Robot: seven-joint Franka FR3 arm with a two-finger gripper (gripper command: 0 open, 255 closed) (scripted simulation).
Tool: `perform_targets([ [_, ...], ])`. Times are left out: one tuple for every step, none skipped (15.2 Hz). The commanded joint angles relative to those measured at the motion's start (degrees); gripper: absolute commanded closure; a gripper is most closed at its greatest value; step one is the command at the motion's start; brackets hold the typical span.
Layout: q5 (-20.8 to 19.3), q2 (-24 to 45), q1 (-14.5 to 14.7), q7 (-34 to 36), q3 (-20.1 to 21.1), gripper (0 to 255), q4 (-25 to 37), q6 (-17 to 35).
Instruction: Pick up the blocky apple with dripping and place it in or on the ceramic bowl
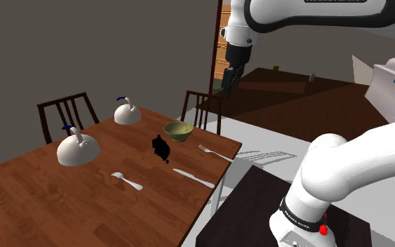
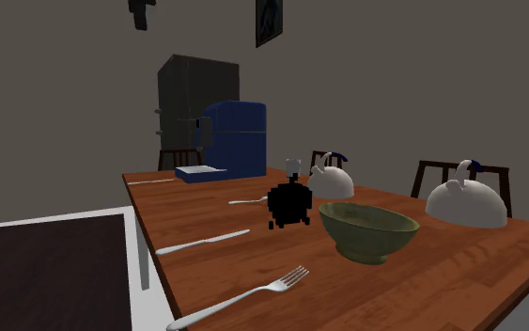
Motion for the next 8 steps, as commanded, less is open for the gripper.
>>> perform_targets([
  [0.0, 0.0, 0.0, 0.0, 0.0, 0, 0.0, 0.0],
  [0.2, 1.5, -0.1, 0.6, 0.2, 0, -0.4, 1.7],
  [0.4, 3.0, -0.2, 1.3, 0.3, 0, -0.8, 3.4],
  [0.6, 4.6, -0.3, 1.9, 0.5, 0, -1.0, 5.0],
  [0.7, 6.2, -0.4, 2.5, 0.7, 0, -1.2, 6.7],
  [0.9, 8.0, -0.5, 3.2, 0.9, 0, -1.3, 8.3],
  [1.0, 9.7, -0.6, 3.8, 1.0, 0, -1.4, 9.9],
  [1.1, 11.5, -0.7, 4.4, 1.2, 0, -1.3, 11.5],
])
